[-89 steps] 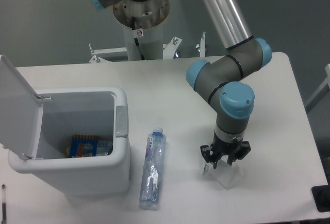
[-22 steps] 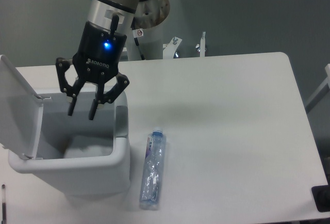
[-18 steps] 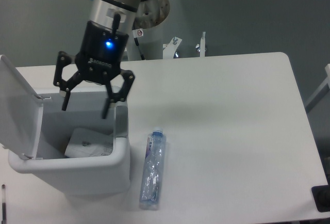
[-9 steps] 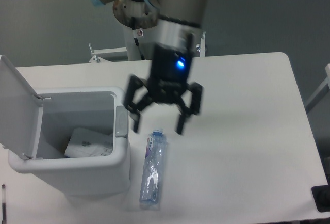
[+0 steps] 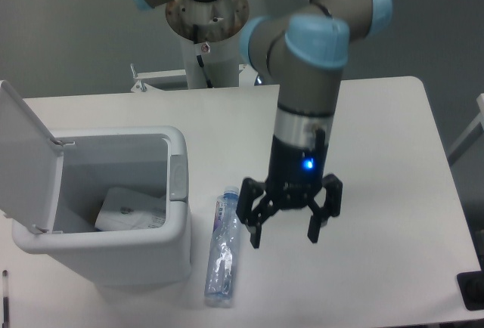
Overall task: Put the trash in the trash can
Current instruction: 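Move the open gripper over the clear water bottle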
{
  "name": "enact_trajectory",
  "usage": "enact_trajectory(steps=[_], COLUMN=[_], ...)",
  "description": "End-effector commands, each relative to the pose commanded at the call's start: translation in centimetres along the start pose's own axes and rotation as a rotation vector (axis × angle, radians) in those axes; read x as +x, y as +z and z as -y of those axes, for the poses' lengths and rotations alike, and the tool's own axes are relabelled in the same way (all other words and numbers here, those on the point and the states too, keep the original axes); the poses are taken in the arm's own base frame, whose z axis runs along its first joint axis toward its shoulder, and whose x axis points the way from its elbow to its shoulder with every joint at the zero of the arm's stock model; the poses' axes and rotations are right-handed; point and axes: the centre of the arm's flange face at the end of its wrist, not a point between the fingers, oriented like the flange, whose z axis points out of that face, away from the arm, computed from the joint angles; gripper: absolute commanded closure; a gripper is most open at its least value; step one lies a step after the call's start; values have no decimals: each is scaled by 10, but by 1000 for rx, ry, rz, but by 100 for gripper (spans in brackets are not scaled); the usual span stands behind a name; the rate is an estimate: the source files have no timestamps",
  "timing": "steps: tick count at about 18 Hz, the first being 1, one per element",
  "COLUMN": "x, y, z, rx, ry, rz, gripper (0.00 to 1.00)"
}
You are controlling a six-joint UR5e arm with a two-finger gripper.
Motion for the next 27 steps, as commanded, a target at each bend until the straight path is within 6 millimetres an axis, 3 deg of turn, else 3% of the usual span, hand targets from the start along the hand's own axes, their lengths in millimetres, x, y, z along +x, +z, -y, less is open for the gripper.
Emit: enact_trajectory(steps=[6,15,18,27], x=[-9,20,37,35], y=[50,108,119,137], z=[-26,-51,-55,-61], rx=[-91,-176,-195,-223], ry=[7,41,61,64], rz=[-27,-63,-67,-45], gripper=[0,0,0,0])
